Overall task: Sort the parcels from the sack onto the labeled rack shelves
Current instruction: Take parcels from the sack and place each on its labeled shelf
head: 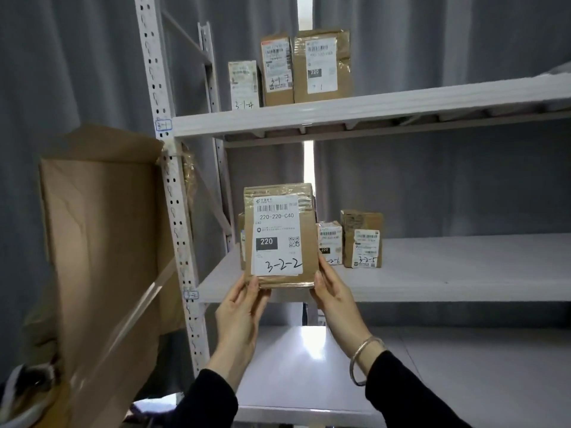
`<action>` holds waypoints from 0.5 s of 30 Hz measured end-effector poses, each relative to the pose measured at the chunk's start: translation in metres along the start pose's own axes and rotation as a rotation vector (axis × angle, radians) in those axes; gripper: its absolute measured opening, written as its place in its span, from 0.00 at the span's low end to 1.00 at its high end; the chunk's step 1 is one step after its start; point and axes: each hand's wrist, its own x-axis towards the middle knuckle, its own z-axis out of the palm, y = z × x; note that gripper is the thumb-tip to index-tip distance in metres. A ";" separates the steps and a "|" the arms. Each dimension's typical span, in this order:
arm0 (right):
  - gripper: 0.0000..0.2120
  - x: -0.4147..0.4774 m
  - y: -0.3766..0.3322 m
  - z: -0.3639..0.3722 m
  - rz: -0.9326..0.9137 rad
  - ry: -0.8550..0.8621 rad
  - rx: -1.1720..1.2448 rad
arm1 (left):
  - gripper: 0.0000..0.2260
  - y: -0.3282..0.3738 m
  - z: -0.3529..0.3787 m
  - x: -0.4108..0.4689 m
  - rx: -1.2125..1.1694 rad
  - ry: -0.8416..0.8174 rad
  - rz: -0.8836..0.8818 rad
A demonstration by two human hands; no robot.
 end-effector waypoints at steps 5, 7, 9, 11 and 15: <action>0.20 0.059 -0.021 -0.052 -0.104 -0.006 -0.045 | 0.20 -0.015 0.069 0.034 0.026 -0.082 0.136; 0.21 0.087 -0.048 -0.077 -0.162 0.000 -0.074 | 0.21 -0.011 0.114 0.048 0.025 -0.130 0.207; 0.24 0.115 -0.081 -0.102 -0.232 0.007 -0.102 | 0.24 -0.003 0.161 0.059 0.041 -0.166 0.293; 0.24 0.141 -0.117 -0.126 -0.323 0.004 -0.140 | 0.26 0.005 0.206 0.070 0.040 -0.215 0.380; 0.27 0.185 -0.182 -0.164 -0.490 -0.015 -0.182 | 0.24 0.022 0.286 0.083 -0.027 -0.273 0.500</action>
